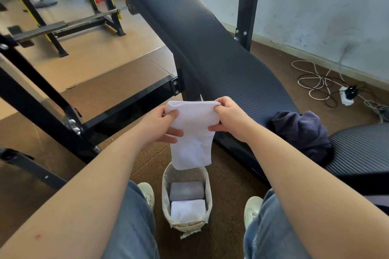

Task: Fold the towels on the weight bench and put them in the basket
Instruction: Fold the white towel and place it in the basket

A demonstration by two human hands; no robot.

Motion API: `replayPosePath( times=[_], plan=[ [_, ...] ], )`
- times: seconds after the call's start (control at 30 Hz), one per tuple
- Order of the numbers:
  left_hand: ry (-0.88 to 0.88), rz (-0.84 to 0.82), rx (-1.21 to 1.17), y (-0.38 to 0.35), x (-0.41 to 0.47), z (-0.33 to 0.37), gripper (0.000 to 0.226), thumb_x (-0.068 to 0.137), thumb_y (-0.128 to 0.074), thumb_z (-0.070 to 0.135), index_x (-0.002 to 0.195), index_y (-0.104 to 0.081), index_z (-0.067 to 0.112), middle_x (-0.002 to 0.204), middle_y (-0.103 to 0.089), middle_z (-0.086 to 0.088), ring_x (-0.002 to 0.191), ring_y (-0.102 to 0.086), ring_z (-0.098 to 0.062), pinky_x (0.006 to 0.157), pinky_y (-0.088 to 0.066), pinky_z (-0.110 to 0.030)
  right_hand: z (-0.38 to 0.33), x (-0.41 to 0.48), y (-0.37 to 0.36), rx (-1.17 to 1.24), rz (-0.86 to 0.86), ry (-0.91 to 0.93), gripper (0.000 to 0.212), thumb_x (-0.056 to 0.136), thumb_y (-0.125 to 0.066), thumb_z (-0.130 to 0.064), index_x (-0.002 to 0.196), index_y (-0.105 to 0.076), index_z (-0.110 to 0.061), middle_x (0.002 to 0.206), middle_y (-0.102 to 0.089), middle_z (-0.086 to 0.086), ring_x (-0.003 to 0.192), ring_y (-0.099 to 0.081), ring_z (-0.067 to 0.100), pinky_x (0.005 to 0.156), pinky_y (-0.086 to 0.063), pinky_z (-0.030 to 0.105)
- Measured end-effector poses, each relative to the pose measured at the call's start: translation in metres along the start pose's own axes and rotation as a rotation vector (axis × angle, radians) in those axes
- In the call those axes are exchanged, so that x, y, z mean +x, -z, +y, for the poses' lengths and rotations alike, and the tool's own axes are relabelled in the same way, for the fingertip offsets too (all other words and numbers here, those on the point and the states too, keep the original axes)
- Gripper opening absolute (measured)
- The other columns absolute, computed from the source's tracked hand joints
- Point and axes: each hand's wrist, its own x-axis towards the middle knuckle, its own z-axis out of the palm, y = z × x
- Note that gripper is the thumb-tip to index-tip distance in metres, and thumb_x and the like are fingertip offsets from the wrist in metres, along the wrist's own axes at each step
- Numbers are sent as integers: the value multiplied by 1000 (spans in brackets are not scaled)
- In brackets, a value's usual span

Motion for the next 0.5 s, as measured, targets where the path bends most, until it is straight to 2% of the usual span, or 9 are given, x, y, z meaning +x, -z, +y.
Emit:
replayPosePath(
  times=[0.07,0.13,0.23,0.3,0.33,0.4,0.43,0.5],
  plan=[
    [28,20,-74,1,2,0,36,106,-50,35,140,-51,22,114,-69,-2,83,-77,-20,78,-64,-42,0,-1,3,17,-29,-9,28,104,-55,-13,130,-47,-18,129,-52,7,115,-60,28,86,-63,45],
    [84,45,-175,2,4,1,41,105,-54,30,143,-49,15,117,-68,-7,83,-78,-22,76,-64,-37,1,-2,8,50,-71,-18,46,95,-68,-5,132,-46,-19,129,-56,9,112,-65,29,88,-63,44],
    [174,99,-416,6,5,3,48,98,-64,9,141,-41,13,124,-61,-17,87,-78,-27,67,-64,-31,1,-2,11,69,-61,-13,65,89,-74,2,142,-43,-21,121,-63,13,102,-71,31,83,-64,38],
    [189,85,-537,9,4,4,48,95,-65,0,127,-38,24,119,-60,-21,90,-77,-29,68,-64,-30,2,-2,10,84,-23,-12,60,93,-71,-3,140,-41,-25,118,-64,13,102,-69,32,72,-63,34],
    [171,58,-532,10,3,5,39,96,-64,-1,118,-42,23,114,-61,-18,89,-76,-27,68,-64,-29,3,-2,10,86,-2,-10,53,95,-69,-6,136,-42,-27,118,-63,12,104,-68,33,69,-62,33],
    [116,22,-456,10,-1,7,14,100,-59,3,99,-54,16,99,-63,-11,75,-72,-16,58,-60,-23,4,-2,8,78,22,6,33,99,-65,-9,121,-49,-28,121,-62,13,107,-66,34,68,-63,36],
    [102,25,-404,10,-2,7,11,102,-56,6,97,-60,15,95,-61,-8,68,-67,-12,53,-55,-20,3,-2,7,68,25,19,23,100,-64,-9,112,-55,-27,123,-61,13,108,-65,35,70,-65,38],
    [81,71,-283,9,2,4,24,106,-51,10,107,-72,22,92,-57,-9,61,-51,-12,47,-41,-21,1,-3,7,37,19,52,17,102,-60,-9,102,-66,-25,129,-57,10,110,-63,34,76,-65,43]
  ],
)
